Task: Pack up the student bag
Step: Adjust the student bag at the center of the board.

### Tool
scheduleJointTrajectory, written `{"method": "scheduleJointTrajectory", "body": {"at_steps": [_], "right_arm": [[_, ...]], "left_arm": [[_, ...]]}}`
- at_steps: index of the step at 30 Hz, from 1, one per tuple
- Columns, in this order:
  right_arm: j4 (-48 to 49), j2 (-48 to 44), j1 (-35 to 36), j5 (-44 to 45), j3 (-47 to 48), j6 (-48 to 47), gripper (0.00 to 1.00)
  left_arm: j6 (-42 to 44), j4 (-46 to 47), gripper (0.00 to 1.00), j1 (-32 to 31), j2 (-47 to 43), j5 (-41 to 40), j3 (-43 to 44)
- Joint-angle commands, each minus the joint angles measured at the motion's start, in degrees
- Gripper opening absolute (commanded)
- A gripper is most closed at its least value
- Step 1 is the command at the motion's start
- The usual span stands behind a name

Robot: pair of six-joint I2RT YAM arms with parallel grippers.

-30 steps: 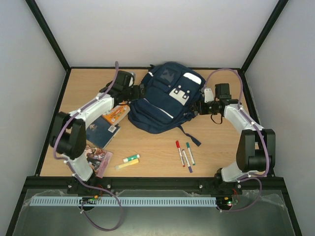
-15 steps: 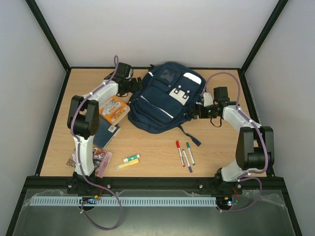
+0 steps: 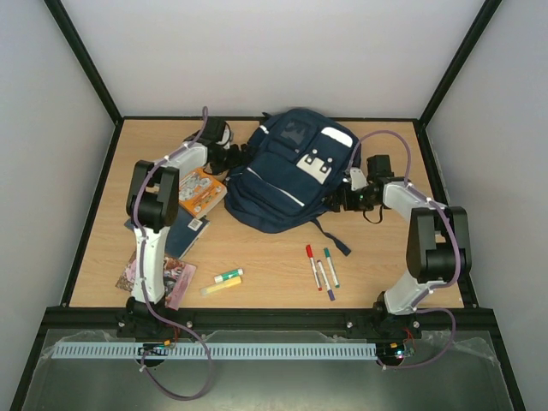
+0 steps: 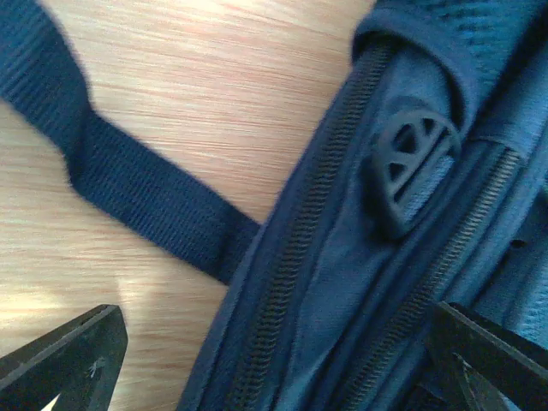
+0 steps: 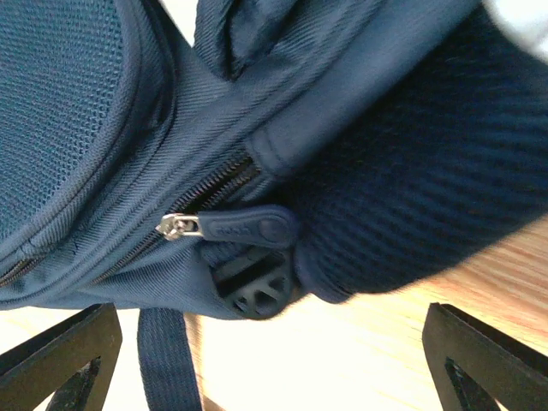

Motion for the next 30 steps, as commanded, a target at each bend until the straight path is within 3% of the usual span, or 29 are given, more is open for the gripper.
{"method": "scheduleJointTrajectory", "body": {"at_steps": [1, 10, 16, 23, 27, 30], "right_arm": [[-3.58, 3.51, -0.17, -2.28, 1.16, -0.56, 0.97], [-3.65, 7.70, -0.20, -4.33, 2.67, -0.17, 0.97], [-4.27, 12.22, 1.24, -9.03, 5.47, 0.24, 1.00], [-3.58, 12.91, 5.21, -5.13, 6.93, -0.37, 0.99], [-2.40, 11.24, 5.20, -1.63, 6.21, 1.25, 0.99], [-1.64, 9.00, 5.14, 0.47, 5.34, 1.05, 0.99]], "left_arm": [[2.74, -1.84, 1.00, -3.49, 2.31, 8.25, 2.78], [3.43, -3.48, 0.99, -10.58, -3.00, 8.38, -2.80], [1.49, -0.09, 1.00, -11.93, -12.45, 6.40, -16.04], [-0.98, 3.97, 1.00, -15.58, -19.85, 6.29, -29.01], [0.38, 2.35, 0.99, -16.90, -23.03, 2.86, -29.71], [3.80, -5.10, 0.99, -16.09, -24.40, -3.18, -22.41]]}}
